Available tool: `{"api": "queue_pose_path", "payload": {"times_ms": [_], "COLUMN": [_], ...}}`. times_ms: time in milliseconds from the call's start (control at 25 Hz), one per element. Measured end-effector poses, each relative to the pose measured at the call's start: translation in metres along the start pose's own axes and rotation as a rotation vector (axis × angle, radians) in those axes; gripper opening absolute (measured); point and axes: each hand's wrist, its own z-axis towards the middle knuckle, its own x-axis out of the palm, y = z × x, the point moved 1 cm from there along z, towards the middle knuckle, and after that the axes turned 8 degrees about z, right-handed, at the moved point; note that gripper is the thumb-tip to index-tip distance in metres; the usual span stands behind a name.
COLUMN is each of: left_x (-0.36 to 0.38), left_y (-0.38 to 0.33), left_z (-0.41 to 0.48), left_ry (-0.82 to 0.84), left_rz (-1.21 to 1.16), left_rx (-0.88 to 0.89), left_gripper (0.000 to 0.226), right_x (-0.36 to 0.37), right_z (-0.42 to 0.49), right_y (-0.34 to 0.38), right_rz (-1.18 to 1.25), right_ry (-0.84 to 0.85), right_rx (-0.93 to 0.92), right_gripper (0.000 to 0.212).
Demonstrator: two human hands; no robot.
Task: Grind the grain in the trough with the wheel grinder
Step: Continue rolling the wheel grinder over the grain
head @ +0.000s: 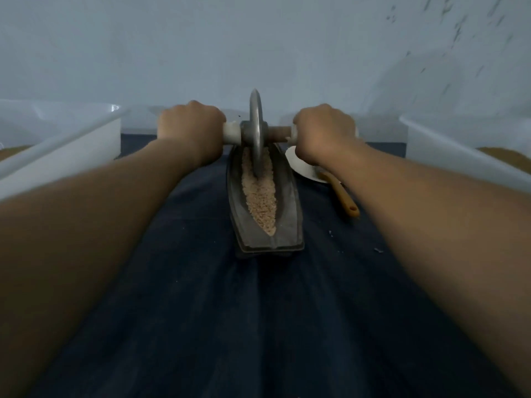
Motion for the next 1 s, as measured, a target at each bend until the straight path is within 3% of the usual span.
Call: {"api": "queue_pose_path", "payload": {"times_ms": [80, 120, 280, 360, 560, 680, 760, 920, 1000], "left_x": [-0.004, -0.005, -0.02, -0.02, 0.002, -0.006, -0.008, -0.019, -0.016], "left_y": [0.0, 0.003, 0.025, 0.026, -0.004, -0.005, 0.002, 0.024, 0.02], "left_z": [-0.003, -0.015, -0.08, -0.079, -0.017, 0.0, -0.024, -0.077, -0.073], "left_ry": [0.004, -0.01, -0.289, -0.346, -0.099, -0.015, -0.062, -0.346, -0.35], "left_rz": [0.03, 0.046, 0.031, 0.05, 0.076, 0.039, 0.052, -0.01, 0.055], "left_rx": [0.027, 0.057, 0.161, 0.201, 0.041, 0.051, 0.106, 0.224, 0.214], "left_gripper": [0.021, 0.019, 0.006, 0.008, 0.01, 0.017, 0.013, 0.006, 0.005], "right_x": [0.0, 0.001, -0.021, -0.024, 0.006, 0.005, -0.001, -0.023, -0.02], "right_z": [-0.003, -0.014, -0.085, -0.089, -0.015, -0.002, -0.027, -0.087, -0.081], "right_y": [-0.002, -0.009, -0.026, -0.025, -0.005, -0.002, -0.011, -0.02, -0.014], "right_rz": [-0.019, -0.04, -0.131, -0.11, -0.045, 0.024, -0.027, -0.18, -0.169], "right_ry": [0.065, 0.065, -0.233, -0.245, -0.021, 0.045, 0.074, -0.242, -0.157], "right_rx": [-0.002, -0.031, -0.294, -0.306, -0.043, -0.021, -0.087, -0.269, -0.227], "right_gripper": [0.002, 0.012, 0.042, 0.038, 0.014, 0.012, 0.015, 0.026, 0.021]}}
